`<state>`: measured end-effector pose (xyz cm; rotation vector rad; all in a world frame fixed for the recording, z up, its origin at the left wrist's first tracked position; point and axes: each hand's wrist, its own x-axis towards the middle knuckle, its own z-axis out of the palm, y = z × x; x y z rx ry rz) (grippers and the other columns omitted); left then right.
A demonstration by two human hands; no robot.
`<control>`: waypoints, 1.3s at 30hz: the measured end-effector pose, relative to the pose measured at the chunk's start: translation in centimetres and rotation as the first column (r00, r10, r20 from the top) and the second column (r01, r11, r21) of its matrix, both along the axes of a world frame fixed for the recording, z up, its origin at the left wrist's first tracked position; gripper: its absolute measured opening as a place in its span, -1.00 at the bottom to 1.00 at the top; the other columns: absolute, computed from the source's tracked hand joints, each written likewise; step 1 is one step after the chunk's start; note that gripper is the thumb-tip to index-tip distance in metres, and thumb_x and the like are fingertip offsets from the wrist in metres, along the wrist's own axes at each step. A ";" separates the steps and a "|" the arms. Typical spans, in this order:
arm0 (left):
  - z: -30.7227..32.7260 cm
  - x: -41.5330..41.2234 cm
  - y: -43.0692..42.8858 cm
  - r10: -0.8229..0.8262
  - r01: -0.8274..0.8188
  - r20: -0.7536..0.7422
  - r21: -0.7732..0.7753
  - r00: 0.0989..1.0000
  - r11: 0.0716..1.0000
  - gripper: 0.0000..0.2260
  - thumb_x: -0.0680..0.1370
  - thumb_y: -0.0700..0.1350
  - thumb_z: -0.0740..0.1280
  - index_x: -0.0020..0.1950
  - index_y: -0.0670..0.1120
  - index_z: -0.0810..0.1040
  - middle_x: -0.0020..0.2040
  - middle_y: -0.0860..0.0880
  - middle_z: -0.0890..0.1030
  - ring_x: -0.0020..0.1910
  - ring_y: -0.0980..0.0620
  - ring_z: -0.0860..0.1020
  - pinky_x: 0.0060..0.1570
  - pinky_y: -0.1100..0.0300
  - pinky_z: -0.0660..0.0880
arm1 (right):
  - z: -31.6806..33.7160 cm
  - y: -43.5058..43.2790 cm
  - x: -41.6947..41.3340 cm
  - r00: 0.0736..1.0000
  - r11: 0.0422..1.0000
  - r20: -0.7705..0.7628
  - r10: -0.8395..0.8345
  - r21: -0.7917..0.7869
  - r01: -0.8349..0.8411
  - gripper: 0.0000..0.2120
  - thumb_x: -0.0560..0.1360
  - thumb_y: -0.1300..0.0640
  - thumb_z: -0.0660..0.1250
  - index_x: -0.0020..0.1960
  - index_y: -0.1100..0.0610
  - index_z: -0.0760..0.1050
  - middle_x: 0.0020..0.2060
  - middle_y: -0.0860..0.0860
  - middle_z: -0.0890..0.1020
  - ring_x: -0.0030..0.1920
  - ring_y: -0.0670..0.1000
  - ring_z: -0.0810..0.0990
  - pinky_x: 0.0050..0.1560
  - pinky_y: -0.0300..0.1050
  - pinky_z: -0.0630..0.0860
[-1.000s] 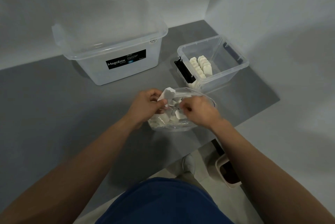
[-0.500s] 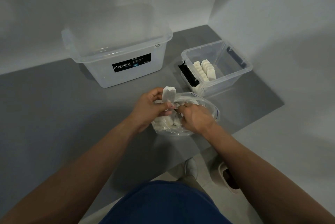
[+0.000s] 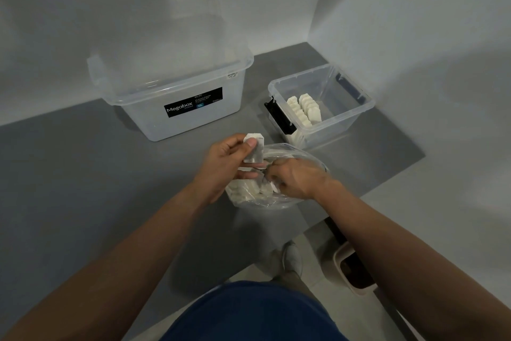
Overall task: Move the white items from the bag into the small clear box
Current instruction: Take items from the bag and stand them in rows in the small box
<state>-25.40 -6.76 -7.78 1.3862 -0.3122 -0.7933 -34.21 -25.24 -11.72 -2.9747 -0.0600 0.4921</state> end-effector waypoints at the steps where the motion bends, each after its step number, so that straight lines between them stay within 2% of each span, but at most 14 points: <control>1: -0.1 0.0 0.0 0.013 -0.013 0.002 0.005 1.000 1.000 -0.84 0.67 -0.08 0.30 0.14 -0.08 0.64 -0.04 -0.09 0.72 -0.04 -0.16 0.73 -0.19 0.07 0.69 | -0.1 -0.1 0.0 1.000 1.000 -0.011 -0.003 0.011 0.003 -0.74 0.53 0.08 0.32 0.20 -0.09 0.56 0.20 -0.11 0.57 0.17 0.03 0.58 0.10 0.05 0.57; 6: -0.5 0.1 0.2 0.052 -0.052 -0.002 0.005 0.999 0.999 -0.82 0.66 -0.08 0.32 0.16 -0.10 0.66 -0.05 -0.11 0.69 -0.08 -0.06 0.69 -0.16 0.08 0.68 | -0.7 -0.6 0.3 1.000 0.999 -0.028 0.000 0.032 0.001 -0.80 0.50 0.07 0.39 0.11 -0.10 0.56 0.12 -0.13 0.59 0.15 0.01 0.58 0.08 0.03 0.56; 9: -0.6 0.1 0.3 0.064 -0.064 -0.004 0.000 0.998 0.998 -0.83 0.66 -0.09 0.32 0.13 -0.10 0.68 -0.04 -0.10 0.67 -0.06 0.01 0.66 -0.14 0.11 0.67 | -1.0 -0.7 0.3 0.999 0.999 0.000 0.039 0.028 -0.039 -0.79 0.50 0.09 0.39 0.12 -0.08 0.57 0.18 -0.12 0.55 0.17 0.01 0.55 0.09 -0.02 0.53; 12: -0.7 0.0 0.3 0.073 -0.073 -0.019 -0.009 0.997 0.997 -0.84 0.66 -0.12 0.32 0.11 -0.10 0.68 -0.04 -0.08 0.68 -0.03 0.02 0.66 -0.11 0.13 0.67 | -1.2 -0.8 0.5 0.998 0.998 0.008 0.055 0.027 -0.055 -0.88 0.45 0.11 0.40 -0.02 -0.02 0.54 0.09 -0.11 0.55 0.10 0.04 0.55 0.11 0.03 0.53; 17: -0.9 0.0 0.5 0.072 -0.072 -0.016 -0.010 0.997 0.997 -0.84 0.66 -0.13 0.32 0.11 -0.10 0.69 -0.03 -0.07 0.70 -0.02 0.03 0.67 -0.12 0.15 0.66 | -1.0 -0.9 0.7 0.999 0.998 0.038 0.035 0.048 -0.037 -0.80 0.45 0.09 0.42 0.07 -0.04 0.56 0.07 -0.10 0.62 0.09 0.01 0.57 0.11 -0.06 0.50; 21: -1.0 -0.1 0.4 0.071 -0.071 -0.009 0.001 0.997 0.997 -0.83 0.66 -0.13 0.32 0.13 -0.13 0.68 0.01 -0.13 0.68 -0.01 0.00 0.65 -0.09 0.14 0.67 | -1.1 -1.2 0.6 0.996 0.996 0.037 0.077 0.032 -0.078 -0.94 0.42 0.08 0.39 -0.13 -0.05 0.53 -0.01 -0.11 0.57 -0.02 0.02 0.56 0.04 0.00 0.54; 23: -1.0 -0.1 0.4 0.072 -0.072 -0.006 0.006 0.997 0.997 -0.83 0.66 -0.13 0.31 0.14 -0.13 0.68 0.01 -0.12 0.69 0.01 -0.02 0.66 -0.08 0.14 0.67 | -0.9 -1.3 0.4 0.997 0.997 0.034 0.066 0.049 -0.067 -0.88 0.42 0.08 0.39 -0.18 -0.08 0.46 -0.09 -0.15 0.54 -0.08 -0.01 0.54 -0.04 -0.05 0.52; 26: -1.0 -0.1 0.3 0.073 -0.073 -0.002 0.016 0.997 0.997 -0.81 0.66 -0.13 0.30 0.17 -0.15 0.66 0.04 -0.17 0.69 0.03 -0.05 0.66 -0.08 0.14 0.67 | 0.2 -1.2 0.0 0.997 0.990 0.076 -0.013 0.138 0.002 -0.91 0.44 0.05 0.38 -0.15 -0.08 0.48 -0.19 -0.16 0.56 -0.15 -0.04 0.54 -0.11 -0.06 0.53; 28: -1.1 0.0 0.3 0.084 -0.084 0.004 0.020 0.996 0.996 -0.80 0.66 -0.14 0.30 0.19 -0.19 0.65 0.08 -0.22 0.68 0.03 -0.07 0.66 -0.08 0.14 0.67 | 1.1 -1.4 -0.5 0.982 0.947 0.135 -0.134 0.308 0.086 -0.89 0.48 0.05 0.40 0.00 -0.09 0.57 -0.13 -0.17 0.62 -0.12 -0.08 0.58 -0.06 -0.11 0.57; 30: -1.0 0.2 0.3 0.094 -0.095 0.018 0.019 0.995 0.995 -0.79 0.66 -0.15 0.30 0.19 -0.20 0.65 0.09 -0.23 0.69 0.03 -0.07 0.66 -0.07 0.14 0.67 | 2.5 -1.4 -1.2 0.933 0.828 0.191 -0.306 0.537 0.161 -0.82 0.53 0.09 0.45 0.12 -0.04 0.64 -0.05 -0.16 0.67 -0.06 -0.16 0.62 -0.02 -0.31 0.55; 31: -0.9 0.3 0.2 0.095 -0.096 0.023 0.018 0.995 0.995 -0.79 0.66 -0.14 0.30 0.19 -0.20 0.65 0.08 -0.23 0.69 0.02 -0.07 0.67 -0.06 0.14 0.67 | 3.4 -1.4 -1.4 0.893 0.747 0.218 -0.393 0.642 0.173 -0.83 0.53 0.12 0.47 0.11 0.00 0.67 -0.05 -0.15 0.70 -0.04 -0.16 0.64 -0.02 -0.37 0.52; 33: -0.7 0.5 -0.1 0.090 -0.090 0.021 0.017 0.996 0.996 -0.78 0.66 -0.14 0.30 0.20 -0.21 0.65 0.06 -0.21 0.69 0.02 -0.08 0.68 -0.06 0.15 0.66 | 5.1 -1.4 -1.7 0.821 0.613 0.236 -0.520 0.772 0.166 -0.89 0.52 0.16 0.50 0.04 0.07 0.71 -0.10 -0.13 0.73 -0.06 -0.14 0.67 -0.01 -0.35 0.54; 36: -0.2 0.6 -0.8 0.088 -0.088 0.006 0.008 0.996 0.996 -0.79 0.66 -0.15 0.31 0.19 -0.21 0.65 0.00 -0.18 0.70 0.02 -0.13 0.71 -0.09 0.19 0.66 | 7.2 -1.8 -1.7 0.801 0.634 0.266 -0.536 0.753 0.174 -0.89 0.52 0.15 0.50 0.04 0.04 0.73 -0.09 -0.17 0.74 -0.08 -0.11 0.68 0.00 -0.28 0.58; 39: 0.4 0.5 -2.0 0.092 -0.092 -0.015 -0.007 0.996 0.996 -0.81 0.66 -0.15 0.31 0.17 -0.20 0.65 -0.01 -0.21 0.69 0.06 -0.21 0.70 -0.10 0.18 0.66 | 8.5 -3.1 -1.8 0.777 0.645 0.280 -0.563 0.738 0.201 -0.88 0.49 0.11 0.53 0.03 0.00 0.73 -0.11 -0.18 0.74 -0.12 -0.15 0.68 -0.07 -0.35 0.54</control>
